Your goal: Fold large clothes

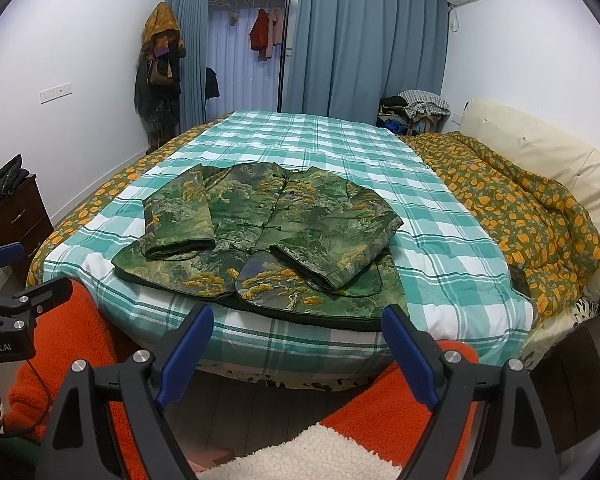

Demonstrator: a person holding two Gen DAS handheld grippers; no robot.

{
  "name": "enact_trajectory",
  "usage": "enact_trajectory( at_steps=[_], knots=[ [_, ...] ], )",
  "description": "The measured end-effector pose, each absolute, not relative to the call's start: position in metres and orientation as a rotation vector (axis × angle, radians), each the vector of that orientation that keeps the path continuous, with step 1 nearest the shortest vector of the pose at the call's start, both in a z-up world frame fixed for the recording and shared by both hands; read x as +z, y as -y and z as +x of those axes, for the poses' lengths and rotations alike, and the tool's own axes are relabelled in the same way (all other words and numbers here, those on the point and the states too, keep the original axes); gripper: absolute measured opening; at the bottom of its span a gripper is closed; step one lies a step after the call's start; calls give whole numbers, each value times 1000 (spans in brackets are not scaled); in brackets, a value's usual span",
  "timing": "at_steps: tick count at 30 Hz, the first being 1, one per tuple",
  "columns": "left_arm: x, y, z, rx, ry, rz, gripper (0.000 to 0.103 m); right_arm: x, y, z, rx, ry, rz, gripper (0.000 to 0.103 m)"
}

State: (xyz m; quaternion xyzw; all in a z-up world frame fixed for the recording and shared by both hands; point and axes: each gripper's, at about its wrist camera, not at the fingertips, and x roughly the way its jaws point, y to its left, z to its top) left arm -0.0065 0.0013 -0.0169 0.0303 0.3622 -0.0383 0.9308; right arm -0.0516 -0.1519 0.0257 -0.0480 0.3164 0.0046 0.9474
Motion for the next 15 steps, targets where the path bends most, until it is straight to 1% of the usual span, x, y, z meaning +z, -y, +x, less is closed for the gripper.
enact_trajectory(
  at_steps=[15],
  knots=[
    [-18, 0, -7, -77, -744, 64, 103, 25, 151, -52, 10, -646, -98, 88]
  ],
)
